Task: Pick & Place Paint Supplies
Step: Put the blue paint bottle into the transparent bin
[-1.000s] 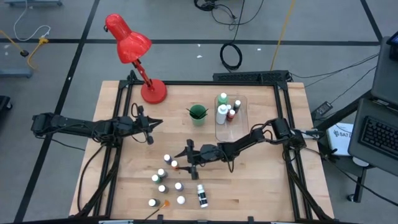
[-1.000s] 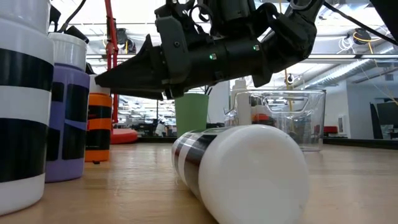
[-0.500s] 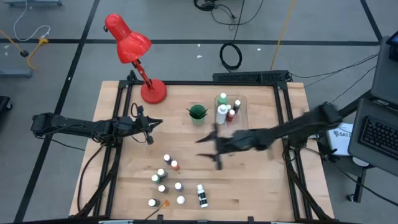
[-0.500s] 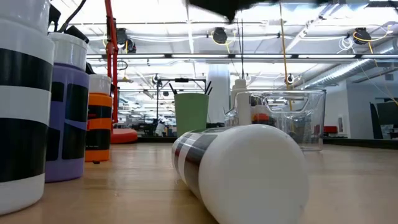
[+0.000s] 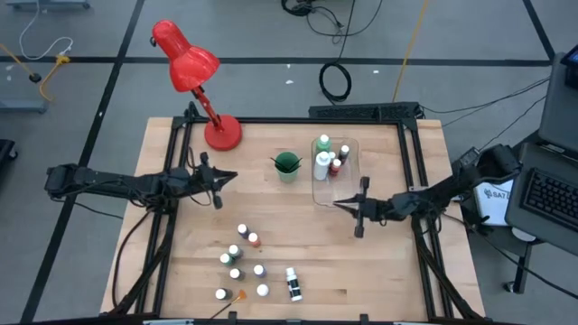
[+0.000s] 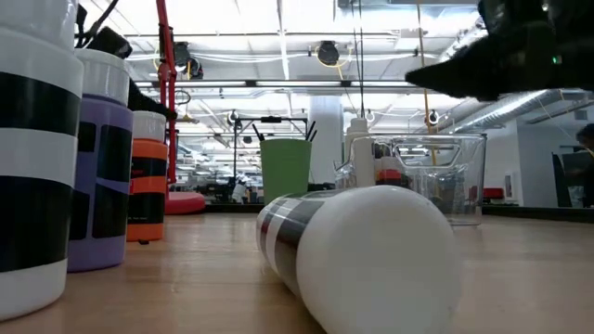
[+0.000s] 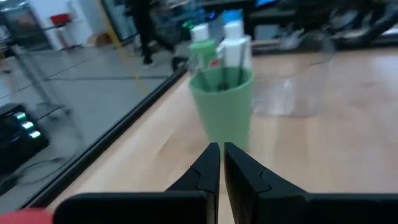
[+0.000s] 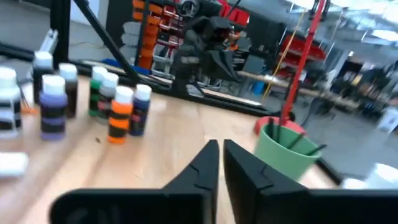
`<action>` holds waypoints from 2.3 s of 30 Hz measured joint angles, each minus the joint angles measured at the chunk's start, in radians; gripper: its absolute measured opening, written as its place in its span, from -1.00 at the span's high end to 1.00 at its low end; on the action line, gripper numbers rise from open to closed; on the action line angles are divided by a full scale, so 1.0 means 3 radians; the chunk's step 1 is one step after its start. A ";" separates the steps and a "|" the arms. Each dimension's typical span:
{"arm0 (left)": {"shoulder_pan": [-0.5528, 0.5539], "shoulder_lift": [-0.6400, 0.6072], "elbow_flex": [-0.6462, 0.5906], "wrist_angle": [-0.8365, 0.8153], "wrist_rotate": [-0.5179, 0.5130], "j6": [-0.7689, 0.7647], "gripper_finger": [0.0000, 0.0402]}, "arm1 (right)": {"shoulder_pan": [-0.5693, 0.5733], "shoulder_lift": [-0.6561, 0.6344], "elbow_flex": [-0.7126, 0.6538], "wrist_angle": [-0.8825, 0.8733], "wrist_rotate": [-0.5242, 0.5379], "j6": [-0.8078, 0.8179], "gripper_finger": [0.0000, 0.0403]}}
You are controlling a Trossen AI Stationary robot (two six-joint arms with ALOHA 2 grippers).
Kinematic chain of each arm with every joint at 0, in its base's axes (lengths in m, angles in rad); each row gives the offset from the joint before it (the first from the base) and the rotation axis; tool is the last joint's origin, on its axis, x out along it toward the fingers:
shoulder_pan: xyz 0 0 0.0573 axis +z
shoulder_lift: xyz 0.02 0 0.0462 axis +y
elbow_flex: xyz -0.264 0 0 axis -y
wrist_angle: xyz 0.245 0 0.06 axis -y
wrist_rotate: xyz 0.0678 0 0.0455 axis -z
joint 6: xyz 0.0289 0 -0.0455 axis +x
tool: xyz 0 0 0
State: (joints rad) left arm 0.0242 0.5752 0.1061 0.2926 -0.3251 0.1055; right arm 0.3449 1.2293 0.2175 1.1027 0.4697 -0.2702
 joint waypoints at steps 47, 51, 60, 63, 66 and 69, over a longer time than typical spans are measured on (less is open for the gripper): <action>-0.1158 0.0806 0.0077 -0.0060 0.0900 -0.0914 -0.36 | -0.0009 -0.0003 -0.0181 0.0600 -0.0098 -0.0187 0.88; -0.1287 0.1031 0.0128 0.0071 0.0841 -0.0965 -0.36 | -0.0009 -0.0003 -0.0181 0.0600 -0.0099 -0.0187 0.88; -0.1397 0.1485 0.0413 0.0079 0.0583 -0.1001 -0.36 | -0.0009 -0.0003 -0.0181 0.0598 -0.0099 -0.0149 0.88; -0.1397 0.1625 0.0472 0.0073 0.0555 -0.0988 -0.36 | -0.0009 -0.0003 -0.0181 0.0598 -0.0099 -0.0149 0.88; -0.1397 0.1688 0.0492 0.0073 0.0555 -0.0971 -0.36 | -0.0009 -0.0003 -0.0181 0.0596 -0.0099 -0.0149 0.88; -0.1397 0.1692 0.0492 0.0058 0.0556 -0.0896 -0.36 | -0.0009 -0.0003 -0.0181 0.0596 -0.0099 -0.0153 0.88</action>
State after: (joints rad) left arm -0.3950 1.0828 0.2539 0.3101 -0.1584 -0.1633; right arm 0.3424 1.2285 0.1631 1.2816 0.4400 -0.3161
